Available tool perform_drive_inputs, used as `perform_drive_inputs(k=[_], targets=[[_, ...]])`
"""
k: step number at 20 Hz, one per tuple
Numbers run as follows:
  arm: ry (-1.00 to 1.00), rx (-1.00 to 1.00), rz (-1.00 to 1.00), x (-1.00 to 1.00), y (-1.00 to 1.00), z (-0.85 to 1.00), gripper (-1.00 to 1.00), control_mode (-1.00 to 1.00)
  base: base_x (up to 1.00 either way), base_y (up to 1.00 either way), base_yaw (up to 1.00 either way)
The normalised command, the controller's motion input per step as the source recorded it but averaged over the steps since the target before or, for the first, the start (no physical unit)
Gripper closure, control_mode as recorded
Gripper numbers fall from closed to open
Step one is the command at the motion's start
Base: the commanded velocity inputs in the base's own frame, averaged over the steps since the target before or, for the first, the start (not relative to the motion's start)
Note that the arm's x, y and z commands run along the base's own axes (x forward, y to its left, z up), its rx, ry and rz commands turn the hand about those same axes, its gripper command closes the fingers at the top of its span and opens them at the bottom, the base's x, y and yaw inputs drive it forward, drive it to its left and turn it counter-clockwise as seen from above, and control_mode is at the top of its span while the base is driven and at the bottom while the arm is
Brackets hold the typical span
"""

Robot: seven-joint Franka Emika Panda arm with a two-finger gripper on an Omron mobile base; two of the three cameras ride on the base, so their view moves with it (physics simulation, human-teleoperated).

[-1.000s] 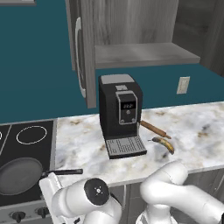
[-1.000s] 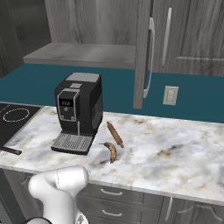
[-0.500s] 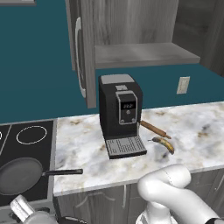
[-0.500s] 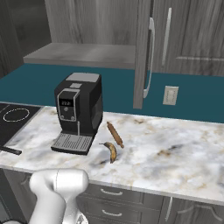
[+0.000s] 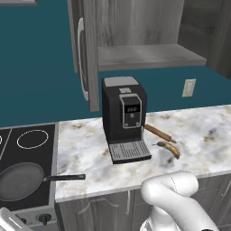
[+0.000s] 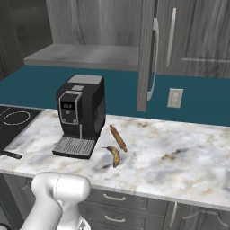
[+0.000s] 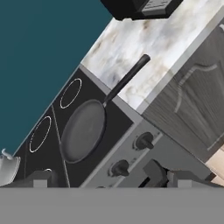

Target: Pick the pan from the cabinet and place it on the stove. Then turn on the stove burner for the pan.

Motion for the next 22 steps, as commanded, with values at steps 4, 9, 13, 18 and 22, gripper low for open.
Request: perform_drive_inputs(k=[4,9,13,18,22], targets=[[-0.07,-0.02,0.00,0.00,0.04,0.00,-1.00,-1.00,0.00,0.00,0.00],[-0.02,0.00,0.00,0.00,0.01,0.00,-1.00,-1.00,0.00,0.00,0.00],[0.00,0.00,0.00,0.00,0.05,0.00,-1.00,-1.00,0.00,0.00,0.00],[-0.15,-0.03,0.00,0.00,0.01,0.07,-1.00,-1.00,0.00,0.00,0.00],[-0.17,-0.05,0.00,0.00,-0.03,0.10,-1.00,-1.00,0.00,0.00,0.00]])
